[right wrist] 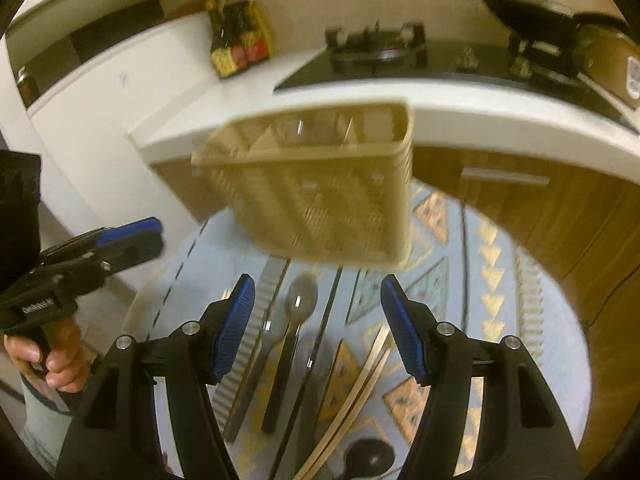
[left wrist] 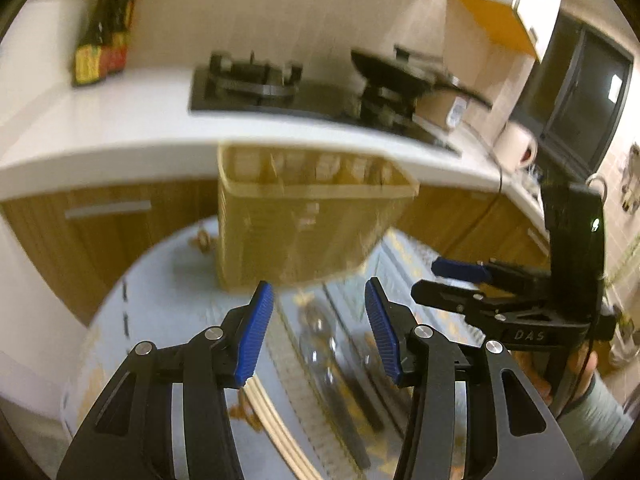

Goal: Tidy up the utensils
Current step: 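Open the right tool to drop its spoon in the basket while the left tool releases its spoon, then lower the left tool back to the clear spoons while the right tool returns too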

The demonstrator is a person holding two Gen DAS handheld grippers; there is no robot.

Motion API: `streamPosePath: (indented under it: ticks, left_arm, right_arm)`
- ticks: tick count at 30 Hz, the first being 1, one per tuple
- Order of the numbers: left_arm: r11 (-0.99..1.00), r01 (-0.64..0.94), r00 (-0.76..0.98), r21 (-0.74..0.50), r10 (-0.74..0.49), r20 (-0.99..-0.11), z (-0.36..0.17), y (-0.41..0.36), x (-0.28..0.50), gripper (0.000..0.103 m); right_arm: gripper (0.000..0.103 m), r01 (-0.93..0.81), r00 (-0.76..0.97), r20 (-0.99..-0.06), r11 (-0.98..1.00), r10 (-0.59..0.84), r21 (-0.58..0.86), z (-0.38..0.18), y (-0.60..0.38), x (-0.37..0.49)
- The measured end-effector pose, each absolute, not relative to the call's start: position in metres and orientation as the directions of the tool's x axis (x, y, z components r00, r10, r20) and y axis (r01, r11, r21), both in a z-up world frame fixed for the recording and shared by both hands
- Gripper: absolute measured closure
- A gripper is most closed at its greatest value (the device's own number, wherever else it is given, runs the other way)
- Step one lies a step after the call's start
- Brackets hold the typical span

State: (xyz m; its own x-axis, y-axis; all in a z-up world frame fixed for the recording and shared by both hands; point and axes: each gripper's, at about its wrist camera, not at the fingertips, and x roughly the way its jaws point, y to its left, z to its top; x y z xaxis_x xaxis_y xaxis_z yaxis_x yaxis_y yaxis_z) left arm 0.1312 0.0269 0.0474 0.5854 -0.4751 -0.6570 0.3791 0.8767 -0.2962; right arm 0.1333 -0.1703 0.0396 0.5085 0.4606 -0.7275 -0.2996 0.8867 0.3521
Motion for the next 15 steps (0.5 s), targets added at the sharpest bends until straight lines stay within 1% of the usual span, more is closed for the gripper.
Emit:
streamPosePath:
  ticks: [4,9,11,15]
  left_arm:
    - [0.877,0.368,0.515,-0.308,-0.468,-0.718,0.019,0.020,0.136,0.056]
    - [0.871,0.365,0.444,-0.329,-0.473,-0.761,-0.008,0.010,0.142,0.055]
    - [0.875,0.370,0.431,-0.313,-0.460,-0.776,-0.015,0.004,0.144,0.052]
    - [0.873,0.425,0.385,-0.241,-0.415,-0.824,-0.032,-0.014,0.139,0.052]
  right_arm:
    - [0.041,-0.298,0.420,-0.773,0.877,0.476,0.378,0.015,-0.164,0.131]
    - [0.041,-0.295,0.367,-0.803,0.877,0.470,0.379,-0.008,-0.162,0.127]
    - [0.041,-0.282,0.362,-0.815,0.886,0.454,0.368,-0.015,-0.163,0.126]
    - [0.041,-0.279,0.343,-0.825,0.887,0.450,0.367,-0.024,-0.164,0.128]
